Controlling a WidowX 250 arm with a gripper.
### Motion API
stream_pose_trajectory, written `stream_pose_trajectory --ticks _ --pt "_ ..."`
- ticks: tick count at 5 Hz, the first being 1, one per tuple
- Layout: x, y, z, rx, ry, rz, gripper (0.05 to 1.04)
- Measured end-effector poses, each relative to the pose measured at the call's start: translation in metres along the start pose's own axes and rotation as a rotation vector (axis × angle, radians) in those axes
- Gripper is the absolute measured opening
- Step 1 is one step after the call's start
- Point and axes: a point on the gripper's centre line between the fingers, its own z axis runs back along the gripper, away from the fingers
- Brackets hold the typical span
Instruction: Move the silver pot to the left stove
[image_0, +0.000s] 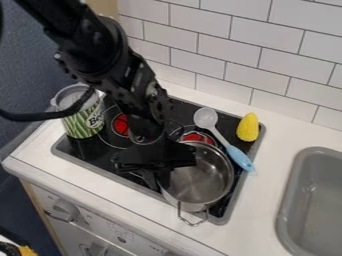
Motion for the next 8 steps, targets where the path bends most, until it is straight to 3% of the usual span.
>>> stream_pose_trajectory --ticks 2,3,4,6,7,8 --pt "0.017 0.009 0.028 -0.055 -0.054 0.122 0.073" --pt "0.035 0.015 0.048 -0.07 -0.126 0.269 0.073" --pt "0.048 0.019 0.055 -0.031 -0.194 0.422 0.073" --pt "0.07 0.024 0.055 0.04 -0.26 0.645 0.073" --pt "0.082 0.033 0.044 0.068 -0.251 0.728 0.073" --pt "0.093 0.045 0.028 0.072 -0.203 0.822 0.073"
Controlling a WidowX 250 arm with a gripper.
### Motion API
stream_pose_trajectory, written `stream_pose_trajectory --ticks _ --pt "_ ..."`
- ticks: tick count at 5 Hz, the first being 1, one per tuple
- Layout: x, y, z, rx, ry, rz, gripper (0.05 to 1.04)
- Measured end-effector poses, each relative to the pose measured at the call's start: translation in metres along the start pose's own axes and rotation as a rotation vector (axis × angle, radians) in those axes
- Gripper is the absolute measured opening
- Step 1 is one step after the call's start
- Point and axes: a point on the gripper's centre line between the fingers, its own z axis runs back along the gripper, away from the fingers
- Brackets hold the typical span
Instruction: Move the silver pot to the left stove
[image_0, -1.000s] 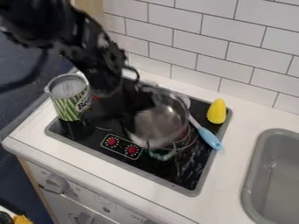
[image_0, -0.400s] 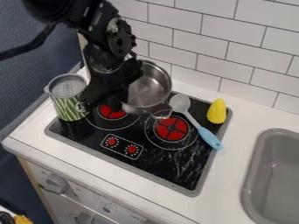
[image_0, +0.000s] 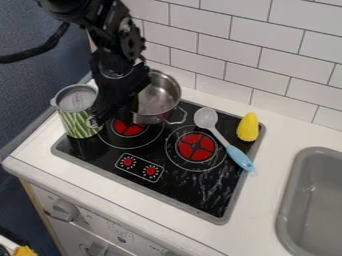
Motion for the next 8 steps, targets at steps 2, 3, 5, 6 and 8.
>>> stream_pose_trajectory --ticks 2,3,5,6,8 --pt "-0.004 0.003 -0.02 0.052 0.032 0.055 0.073" --pt "-0.008 0.003 -0.025 0.063 0.037 0.057 0.073" --pt "-0.01 0.004 -0.031 0.047 0.07 0.064 0.102" --pt "-0.011 0.004 -0.031 0.046 0.091 0.06 0.277" --pt "-0.01 0.004 -0.024 0.032 0.088 0.054 0.872"
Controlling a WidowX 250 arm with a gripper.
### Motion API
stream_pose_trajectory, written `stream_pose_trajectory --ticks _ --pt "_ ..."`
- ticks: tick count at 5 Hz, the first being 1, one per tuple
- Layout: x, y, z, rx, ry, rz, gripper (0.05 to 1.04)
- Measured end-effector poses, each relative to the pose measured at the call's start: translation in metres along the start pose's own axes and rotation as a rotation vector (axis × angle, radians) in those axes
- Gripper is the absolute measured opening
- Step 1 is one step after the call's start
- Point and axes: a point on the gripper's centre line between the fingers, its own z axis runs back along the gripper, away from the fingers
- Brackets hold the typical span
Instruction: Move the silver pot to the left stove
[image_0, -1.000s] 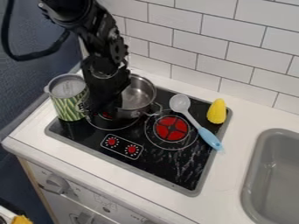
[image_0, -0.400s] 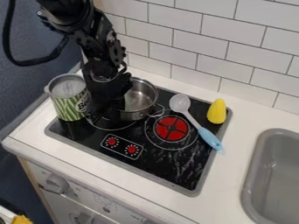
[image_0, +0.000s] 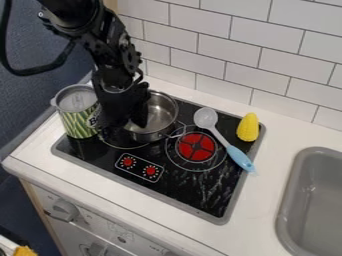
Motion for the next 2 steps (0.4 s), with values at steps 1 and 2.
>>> stream_pose_trajectory --ticks 1,2 --pt "0.003 -0.006 0.014 -0.032 -0.011 -0.004 1.013" --pt "0.005 -0.014 0.031 -0.076 -0.025 -0.008 1.009"
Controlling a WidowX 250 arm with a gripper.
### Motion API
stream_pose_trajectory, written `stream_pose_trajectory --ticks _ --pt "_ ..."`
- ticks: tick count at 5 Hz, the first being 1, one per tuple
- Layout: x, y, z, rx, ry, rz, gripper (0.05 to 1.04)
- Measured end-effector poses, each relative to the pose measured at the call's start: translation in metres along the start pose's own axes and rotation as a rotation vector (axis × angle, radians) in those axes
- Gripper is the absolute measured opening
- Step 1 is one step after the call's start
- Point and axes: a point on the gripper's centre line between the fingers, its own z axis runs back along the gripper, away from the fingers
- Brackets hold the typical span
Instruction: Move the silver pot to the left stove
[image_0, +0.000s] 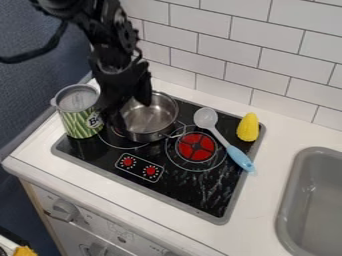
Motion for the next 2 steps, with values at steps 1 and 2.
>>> stream_pose_trajectory --ticks 1,2 --pt "0.0008 -0.0051 0.0193 -0.038 -0.033 0.007 1.002" --pt "0.0009 -0.0061 0.0211 -0.044 -0.036 0.009 1.001"
